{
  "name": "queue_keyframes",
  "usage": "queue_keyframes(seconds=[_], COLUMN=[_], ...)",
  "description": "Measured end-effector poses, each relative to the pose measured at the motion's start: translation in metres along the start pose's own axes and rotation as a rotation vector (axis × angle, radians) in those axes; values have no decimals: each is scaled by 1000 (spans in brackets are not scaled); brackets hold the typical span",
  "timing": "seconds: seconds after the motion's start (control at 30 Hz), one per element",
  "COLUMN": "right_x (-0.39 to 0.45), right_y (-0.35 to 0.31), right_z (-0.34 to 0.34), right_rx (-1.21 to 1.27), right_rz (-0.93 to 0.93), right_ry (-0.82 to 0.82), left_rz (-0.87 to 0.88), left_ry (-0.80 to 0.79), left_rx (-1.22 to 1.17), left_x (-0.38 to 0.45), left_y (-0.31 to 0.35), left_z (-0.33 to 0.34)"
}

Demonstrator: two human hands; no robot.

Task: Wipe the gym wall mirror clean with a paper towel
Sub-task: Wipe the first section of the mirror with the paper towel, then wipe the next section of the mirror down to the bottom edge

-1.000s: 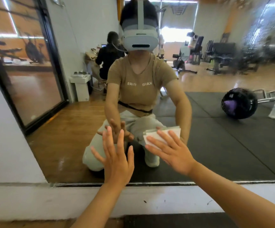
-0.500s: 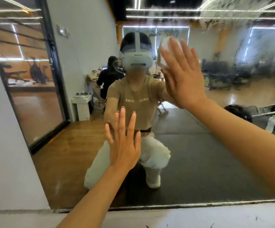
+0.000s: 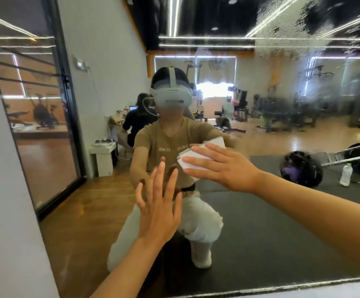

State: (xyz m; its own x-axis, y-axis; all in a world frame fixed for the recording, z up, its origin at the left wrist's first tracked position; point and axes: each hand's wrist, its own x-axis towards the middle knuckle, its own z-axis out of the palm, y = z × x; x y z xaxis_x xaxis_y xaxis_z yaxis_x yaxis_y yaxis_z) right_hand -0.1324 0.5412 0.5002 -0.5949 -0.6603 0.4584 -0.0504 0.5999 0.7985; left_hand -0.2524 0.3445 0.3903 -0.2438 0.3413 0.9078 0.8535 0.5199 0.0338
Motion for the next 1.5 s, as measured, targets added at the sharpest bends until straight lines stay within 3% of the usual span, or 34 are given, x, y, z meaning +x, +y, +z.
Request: queue_keyframes(seconds=[0.1,0.27,0.33,0.4,0.47,0.63,0.87,1.1,1.5], right_x=[30,99,115,121,113,46,25,58,174], right_y=[47,132,144,136,113,42,37,88,253], right_z=[-18,-68,-80,-75,-59,-22,-21,-72,-209], right_rx=[12,17,45,55,56,66,9,-18,-17], right_rz=[120,655,819,871,798,301,132,282,445], right_ry=[75,332,371,395,378,161,116,157,105], left_rz=[3,17,37,40,34,31,22,35,19], left_ry=[55,45,35,36,45,70,135,123,55], left_rx=[-16,-11,-1,5,7,-6,-108,-152,-262], left_x=[18,42,42,42,42,43,75,166,383], left_y=[-5,-18,-22,-23,-21,-20,-9,-1,9], left_z=[-8,-12,-12,-13,-14,-17,-34,-90,-228])
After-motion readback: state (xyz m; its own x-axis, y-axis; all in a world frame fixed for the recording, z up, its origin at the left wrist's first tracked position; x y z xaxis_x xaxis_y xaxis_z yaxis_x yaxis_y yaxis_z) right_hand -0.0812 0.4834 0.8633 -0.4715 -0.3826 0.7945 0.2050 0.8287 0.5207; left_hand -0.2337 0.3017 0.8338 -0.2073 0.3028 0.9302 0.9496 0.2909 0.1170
